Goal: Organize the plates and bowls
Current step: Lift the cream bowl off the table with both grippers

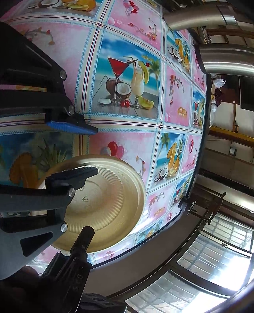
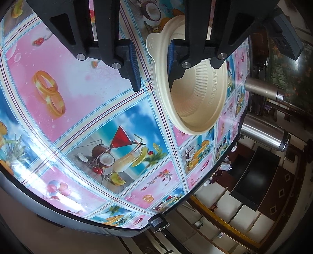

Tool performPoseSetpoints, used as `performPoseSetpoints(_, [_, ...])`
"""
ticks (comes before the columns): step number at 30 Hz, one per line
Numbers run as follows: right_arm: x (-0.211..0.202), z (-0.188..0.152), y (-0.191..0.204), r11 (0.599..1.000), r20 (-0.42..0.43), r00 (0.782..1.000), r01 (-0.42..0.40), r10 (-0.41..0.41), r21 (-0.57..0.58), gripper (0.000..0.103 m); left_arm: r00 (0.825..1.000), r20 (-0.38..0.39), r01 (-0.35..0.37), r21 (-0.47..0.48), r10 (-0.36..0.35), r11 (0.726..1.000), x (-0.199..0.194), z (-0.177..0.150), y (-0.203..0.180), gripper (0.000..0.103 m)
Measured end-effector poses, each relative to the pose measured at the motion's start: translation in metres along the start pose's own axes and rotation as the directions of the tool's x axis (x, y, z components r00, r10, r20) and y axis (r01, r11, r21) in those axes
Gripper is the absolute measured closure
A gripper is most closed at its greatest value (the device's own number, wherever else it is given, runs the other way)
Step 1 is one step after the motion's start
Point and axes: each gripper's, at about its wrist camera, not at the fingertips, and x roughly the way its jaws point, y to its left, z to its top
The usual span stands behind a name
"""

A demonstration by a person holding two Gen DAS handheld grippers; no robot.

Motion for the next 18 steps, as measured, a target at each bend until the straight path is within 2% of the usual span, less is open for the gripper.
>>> performPoseSetpoints(11, [0.0038,-0.0013,0.0019,1.0,0.0,1.0,0.009,-0.009,-0.011,0.083,1.0,0.004,0.001,0.008,-0.001,1.0,-0.0009,-0.0004,-0.0008,0.073])
performPoseSetpoints(18, [0.0078,-0.0025,0.0035,0.999,-0.007,0.999,0.037,-0.037,-0.023,0.082,1.0,0.01,0.0,0.008,0.0,1.0,-0.0021,-0.0001,-0.0012,0.073])
